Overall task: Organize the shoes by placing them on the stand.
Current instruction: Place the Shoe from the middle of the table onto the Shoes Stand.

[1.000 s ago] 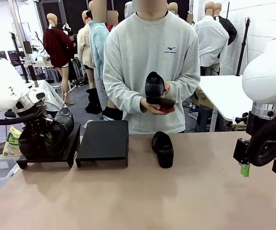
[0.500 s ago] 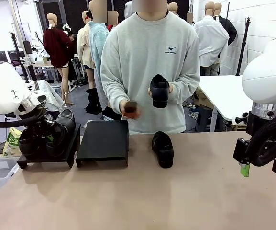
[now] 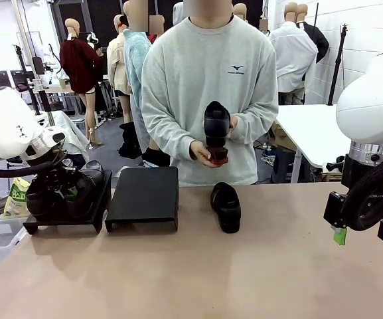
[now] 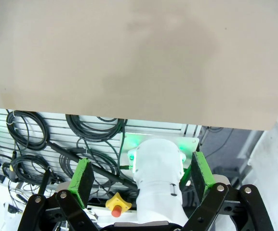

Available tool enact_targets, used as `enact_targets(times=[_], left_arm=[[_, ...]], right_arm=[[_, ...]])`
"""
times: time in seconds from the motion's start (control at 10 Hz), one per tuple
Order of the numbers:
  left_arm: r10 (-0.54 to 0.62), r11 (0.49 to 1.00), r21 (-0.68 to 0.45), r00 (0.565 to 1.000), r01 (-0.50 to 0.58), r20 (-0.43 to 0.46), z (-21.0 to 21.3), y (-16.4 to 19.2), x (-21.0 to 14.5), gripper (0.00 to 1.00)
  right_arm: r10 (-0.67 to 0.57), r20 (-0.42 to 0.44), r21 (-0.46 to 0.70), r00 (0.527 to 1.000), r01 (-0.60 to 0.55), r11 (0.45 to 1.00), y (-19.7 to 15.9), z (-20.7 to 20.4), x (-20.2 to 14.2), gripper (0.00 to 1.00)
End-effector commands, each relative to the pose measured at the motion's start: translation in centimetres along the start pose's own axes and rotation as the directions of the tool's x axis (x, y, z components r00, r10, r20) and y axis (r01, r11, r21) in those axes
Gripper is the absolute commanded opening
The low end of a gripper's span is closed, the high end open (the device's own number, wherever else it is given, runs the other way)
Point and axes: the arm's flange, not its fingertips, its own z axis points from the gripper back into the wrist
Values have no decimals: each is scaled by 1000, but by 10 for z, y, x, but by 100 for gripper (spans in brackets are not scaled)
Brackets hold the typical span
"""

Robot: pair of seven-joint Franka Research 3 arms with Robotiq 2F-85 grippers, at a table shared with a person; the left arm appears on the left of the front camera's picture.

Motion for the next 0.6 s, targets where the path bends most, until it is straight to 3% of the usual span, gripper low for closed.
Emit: enact_targets(times=[0.0,0.5], left_arm=[[-45,999,17,999,45,-10,6,1,6,99],[-93,995,19,996,93,-12,42,-20,5,100]], right_arm=[[13,-7,2,1000,-13,1000,0,1,-1,100],[13,-7,2,1000,-13,1000,0,1,-1,100]])
